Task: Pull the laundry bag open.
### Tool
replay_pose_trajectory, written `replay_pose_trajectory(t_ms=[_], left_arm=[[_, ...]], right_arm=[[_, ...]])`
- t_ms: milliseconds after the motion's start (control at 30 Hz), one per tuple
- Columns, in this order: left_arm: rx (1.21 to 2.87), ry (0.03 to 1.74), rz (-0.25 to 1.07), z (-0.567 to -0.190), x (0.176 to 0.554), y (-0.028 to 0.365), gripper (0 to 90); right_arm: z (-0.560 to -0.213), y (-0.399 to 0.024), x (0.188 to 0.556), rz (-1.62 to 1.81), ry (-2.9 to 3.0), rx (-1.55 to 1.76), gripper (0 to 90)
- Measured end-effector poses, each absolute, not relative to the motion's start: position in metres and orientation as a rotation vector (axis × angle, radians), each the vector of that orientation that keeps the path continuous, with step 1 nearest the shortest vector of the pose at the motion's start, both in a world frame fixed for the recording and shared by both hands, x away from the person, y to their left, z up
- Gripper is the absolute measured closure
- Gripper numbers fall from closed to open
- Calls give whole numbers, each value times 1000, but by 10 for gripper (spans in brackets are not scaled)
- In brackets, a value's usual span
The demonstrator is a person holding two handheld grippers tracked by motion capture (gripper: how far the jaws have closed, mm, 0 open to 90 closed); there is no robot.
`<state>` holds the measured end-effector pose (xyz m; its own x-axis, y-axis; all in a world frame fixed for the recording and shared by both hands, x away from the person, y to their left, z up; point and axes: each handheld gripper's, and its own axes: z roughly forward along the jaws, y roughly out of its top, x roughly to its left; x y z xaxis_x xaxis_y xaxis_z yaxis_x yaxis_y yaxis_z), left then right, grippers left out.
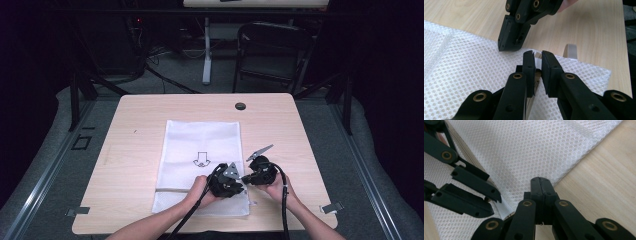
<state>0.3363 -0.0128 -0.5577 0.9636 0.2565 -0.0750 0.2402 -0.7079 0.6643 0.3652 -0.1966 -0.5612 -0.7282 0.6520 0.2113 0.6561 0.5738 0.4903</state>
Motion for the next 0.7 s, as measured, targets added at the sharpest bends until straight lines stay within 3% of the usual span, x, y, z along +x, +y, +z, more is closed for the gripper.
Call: replay_pose_trajectory(t_ms=[300,400,533,700], left_arm=[[2431,367,-1,-562,339,0,865],[2425,383,-20,-562,340,4,818],[2444,375,-37,-561,339,5,684],[2460,369,-20,-566,339,2,655]], right_arm=[[-562,-197,365,-884,-2780,-1156,900],[-562,-197,365,-882,-2770,-1165,900],[-563,-196,364,-910,-2754,-1187,900],[-561,-197,364,-883,-2785,-1159,900]])
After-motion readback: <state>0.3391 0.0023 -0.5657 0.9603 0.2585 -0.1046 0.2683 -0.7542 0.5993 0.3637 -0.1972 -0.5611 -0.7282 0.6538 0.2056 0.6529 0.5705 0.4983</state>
